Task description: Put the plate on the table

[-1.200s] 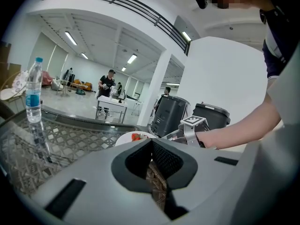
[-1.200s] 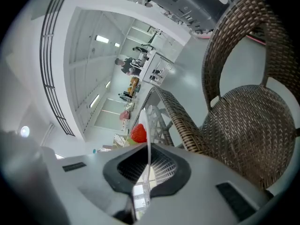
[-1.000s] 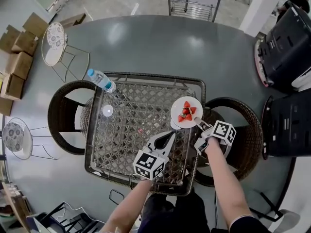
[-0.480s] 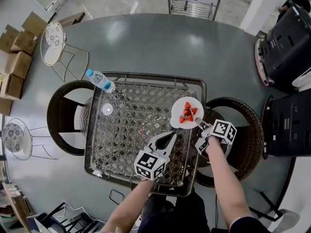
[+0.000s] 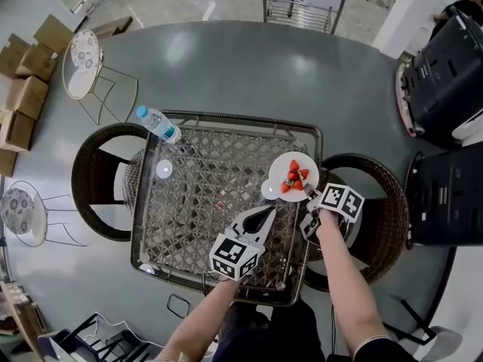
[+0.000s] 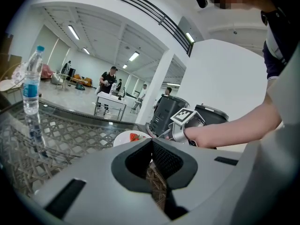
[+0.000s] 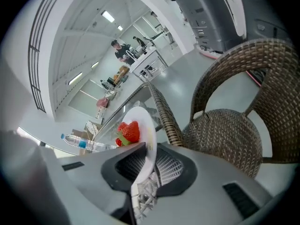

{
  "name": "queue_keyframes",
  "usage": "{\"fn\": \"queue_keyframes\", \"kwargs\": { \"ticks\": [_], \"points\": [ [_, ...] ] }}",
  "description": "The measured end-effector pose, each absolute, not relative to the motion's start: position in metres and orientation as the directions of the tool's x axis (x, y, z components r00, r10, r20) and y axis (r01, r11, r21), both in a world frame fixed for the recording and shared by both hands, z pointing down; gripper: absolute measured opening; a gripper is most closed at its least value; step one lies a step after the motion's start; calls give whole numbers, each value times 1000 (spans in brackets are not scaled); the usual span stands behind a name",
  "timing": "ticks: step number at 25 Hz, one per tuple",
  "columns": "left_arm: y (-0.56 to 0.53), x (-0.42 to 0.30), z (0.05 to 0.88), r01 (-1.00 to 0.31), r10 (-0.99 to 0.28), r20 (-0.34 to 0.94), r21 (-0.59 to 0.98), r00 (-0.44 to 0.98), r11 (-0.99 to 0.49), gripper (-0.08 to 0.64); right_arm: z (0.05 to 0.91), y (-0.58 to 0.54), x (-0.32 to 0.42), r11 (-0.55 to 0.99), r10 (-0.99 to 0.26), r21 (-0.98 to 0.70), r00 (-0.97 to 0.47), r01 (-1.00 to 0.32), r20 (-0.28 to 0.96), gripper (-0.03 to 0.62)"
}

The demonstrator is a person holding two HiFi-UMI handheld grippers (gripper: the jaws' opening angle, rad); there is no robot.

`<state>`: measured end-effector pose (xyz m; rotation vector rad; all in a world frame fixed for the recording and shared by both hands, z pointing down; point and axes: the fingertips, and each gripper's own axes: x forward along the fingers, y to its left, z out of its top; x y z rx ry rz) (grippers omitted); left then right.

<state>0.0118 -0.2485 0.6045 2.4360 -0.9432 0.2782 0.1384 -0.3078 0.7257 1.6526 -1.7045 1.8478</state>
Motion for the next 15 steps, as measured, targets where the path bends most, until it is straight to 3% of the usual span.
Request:
{"fn": "queue_keyframes", "kwargs": {
  "ticks": [15],
  "points": [
    [-244,1,603,-663,-567,345,408,748,-627,6,728,-306,149,-366,-478,-418,-218,-831,851,69]
  ]
}}
